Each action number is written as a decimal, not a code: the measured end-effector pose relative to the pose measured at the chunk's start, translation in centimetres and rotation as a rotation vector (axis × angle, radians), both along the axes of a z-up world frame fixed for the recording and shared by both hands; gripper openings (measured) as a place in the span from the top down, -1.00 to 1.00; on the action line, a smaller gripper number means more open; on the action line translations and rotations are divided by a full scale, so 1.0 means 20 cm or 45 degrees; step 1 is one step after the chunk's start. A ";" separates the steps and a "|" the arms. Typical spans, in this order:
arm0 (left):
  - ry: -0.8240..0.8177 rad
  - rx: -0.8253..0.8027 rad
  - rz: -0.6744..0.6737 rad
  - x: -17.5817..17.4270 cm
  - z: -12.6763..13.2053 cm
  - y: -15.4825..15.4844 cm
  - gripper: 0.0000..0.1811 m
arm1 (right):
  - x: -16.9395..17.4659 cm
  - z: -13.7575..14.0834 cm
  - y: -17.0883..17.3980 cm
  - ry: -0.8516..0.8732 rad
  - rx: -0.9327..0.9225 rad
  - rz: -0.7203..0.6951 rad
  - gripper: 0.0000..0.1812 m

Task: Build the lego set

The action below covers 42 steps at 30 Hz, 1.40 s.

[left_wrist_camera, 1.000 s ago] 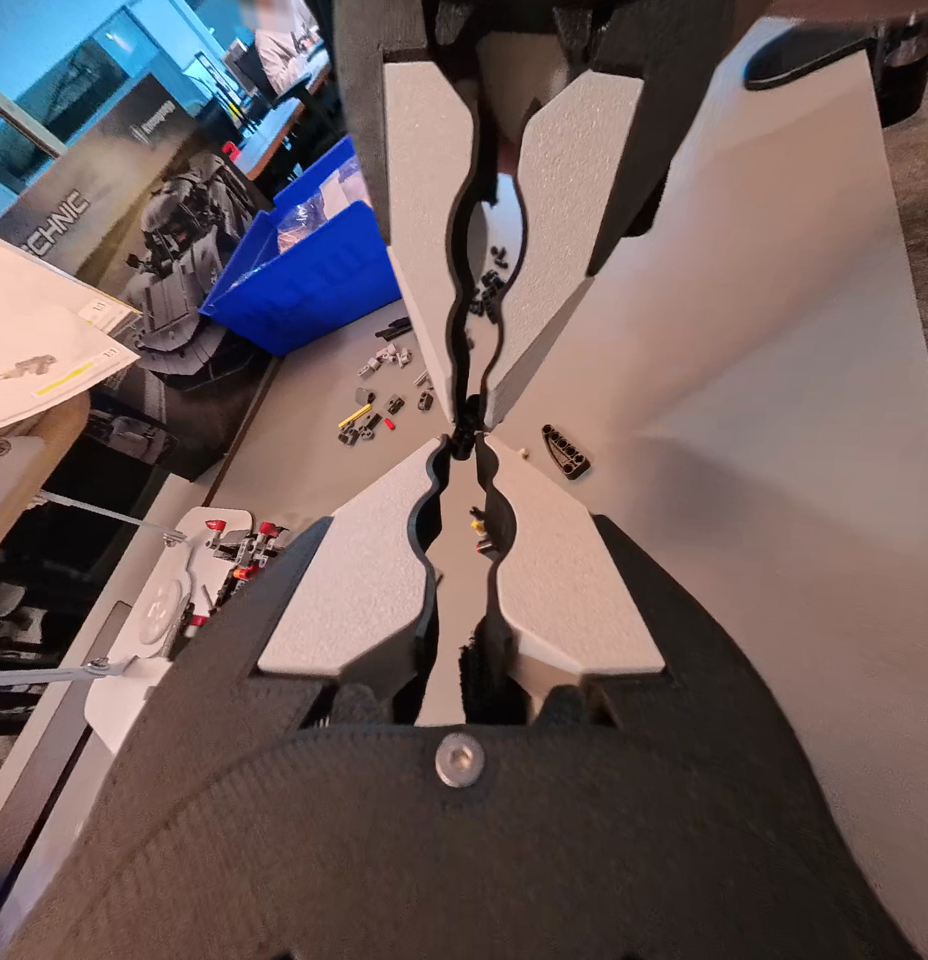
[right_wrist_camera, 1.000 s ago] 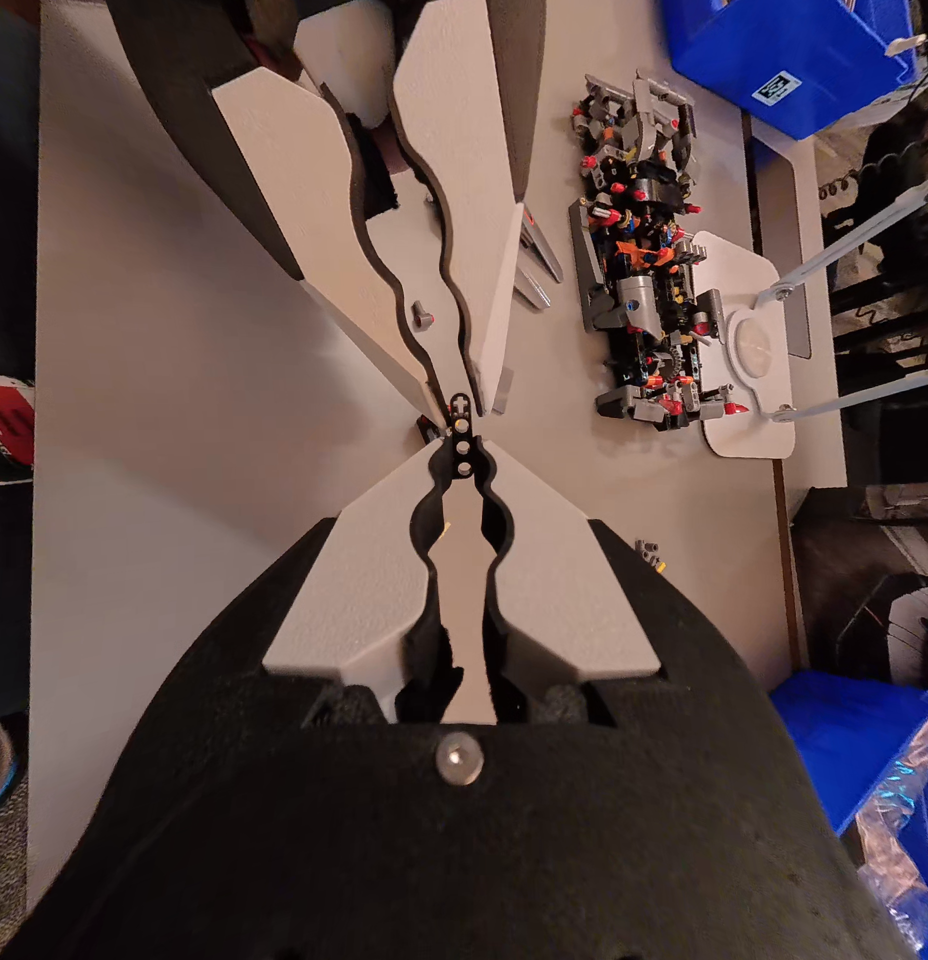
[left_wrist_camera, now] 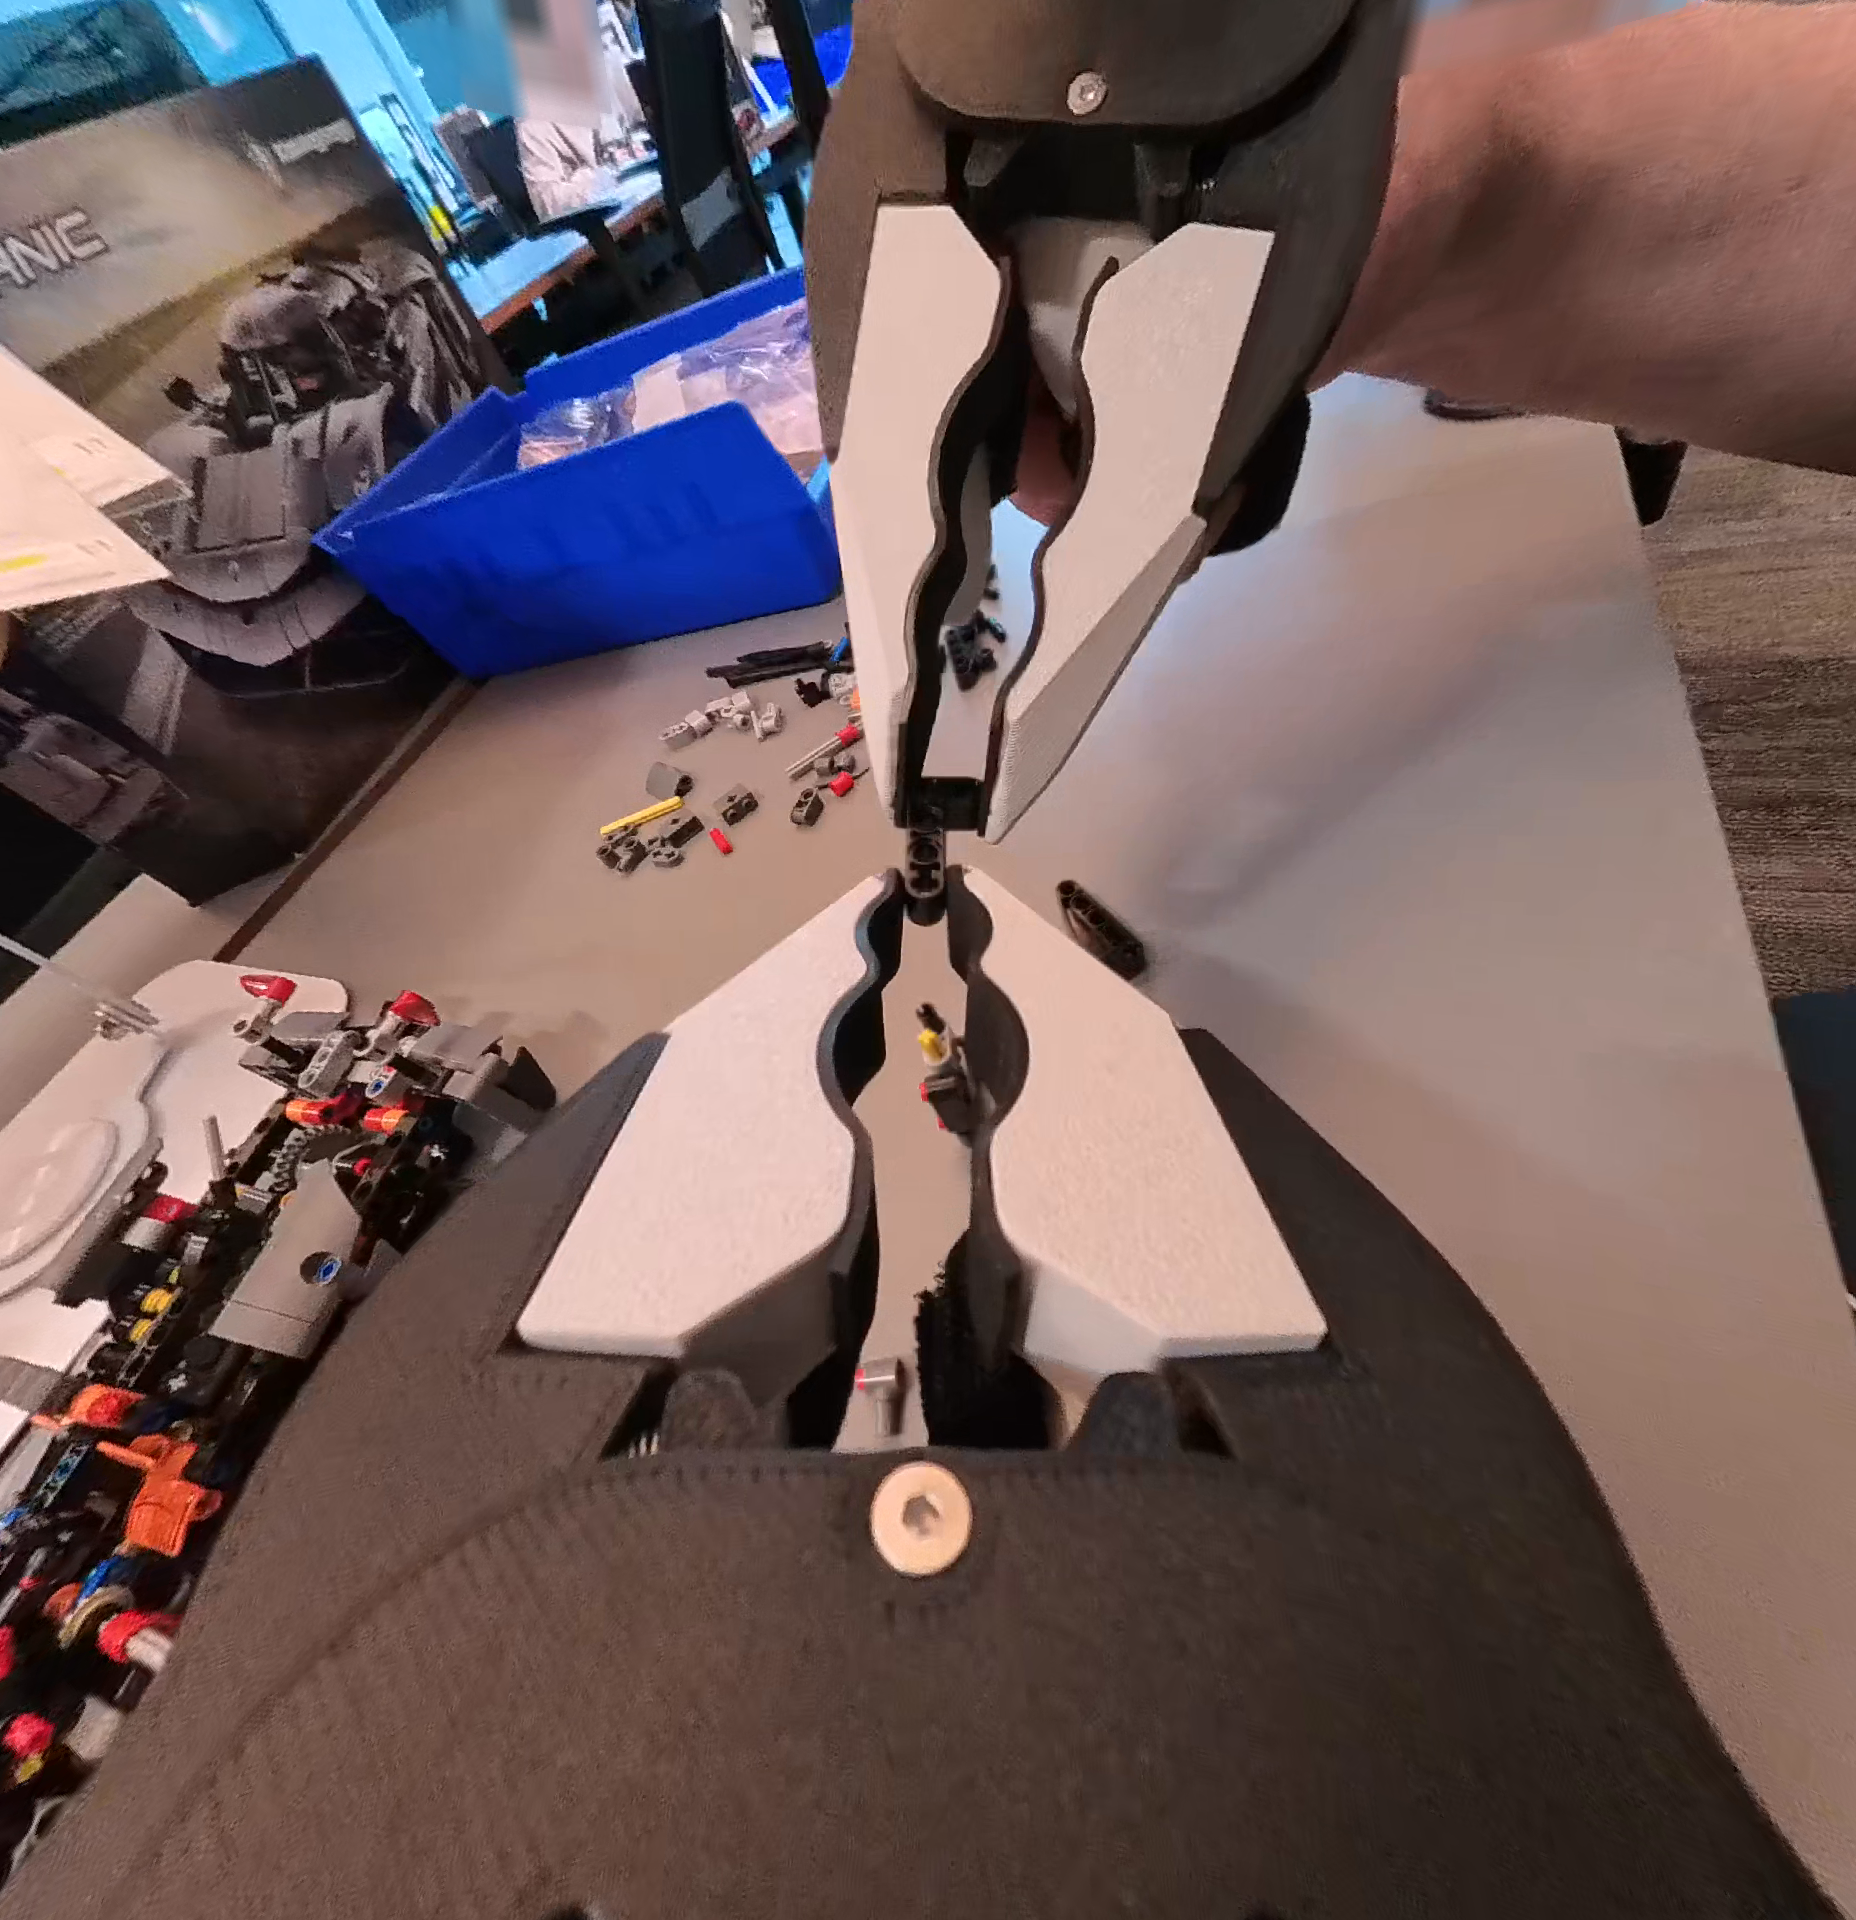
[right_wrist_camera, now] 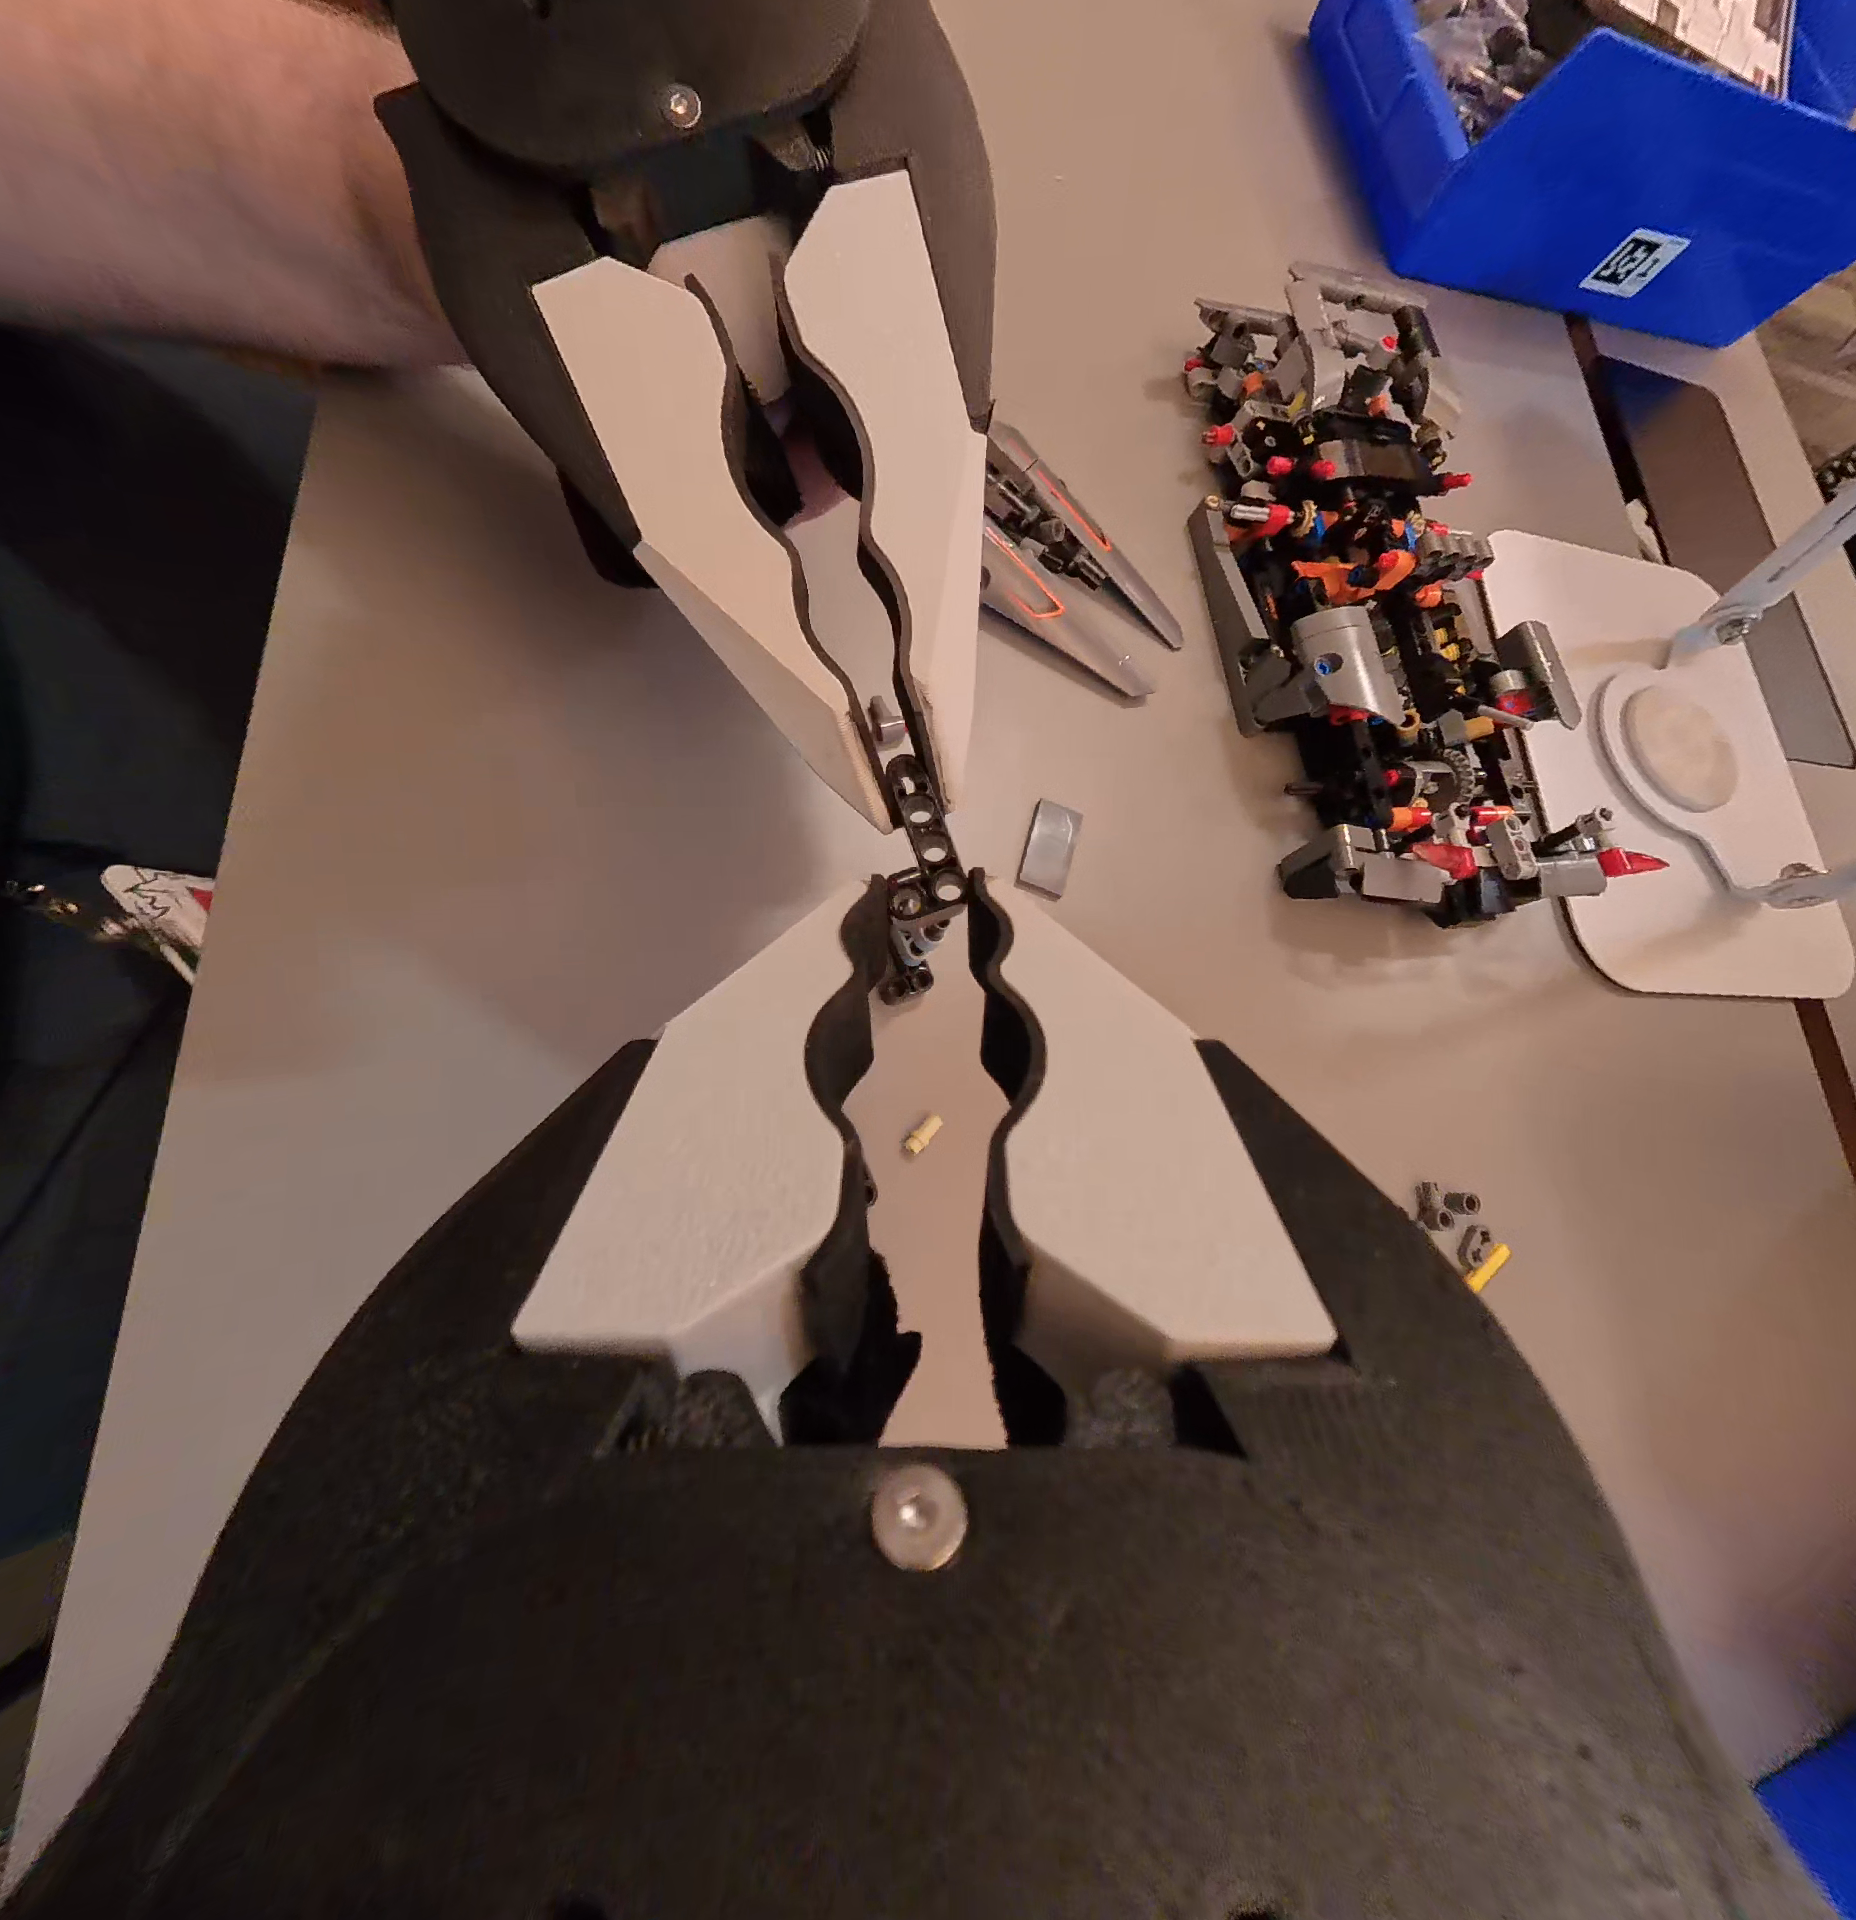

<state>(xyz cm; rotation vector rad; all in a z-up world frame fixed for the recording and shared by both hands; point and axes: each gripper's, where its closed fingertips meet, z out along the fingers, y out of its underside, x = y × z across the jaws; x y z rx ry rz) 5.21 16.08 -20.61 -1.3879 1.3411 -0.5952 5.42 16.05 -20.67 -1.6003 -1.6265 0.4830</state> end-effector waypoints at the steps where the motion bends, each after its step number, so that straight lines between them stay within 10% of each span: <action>1: 0.005 -0.005 0.001 0.00 0.00 0.01 0.90 | 0.00 -0.01 0.00 0.002 -0.015 0.003 0.86; 42: 0.262 -0.196 0.050 -0.04 -0.29 0.08 0.94 | -0.03 -0.27 0.08 -0.078 -0.196 0.100 0.86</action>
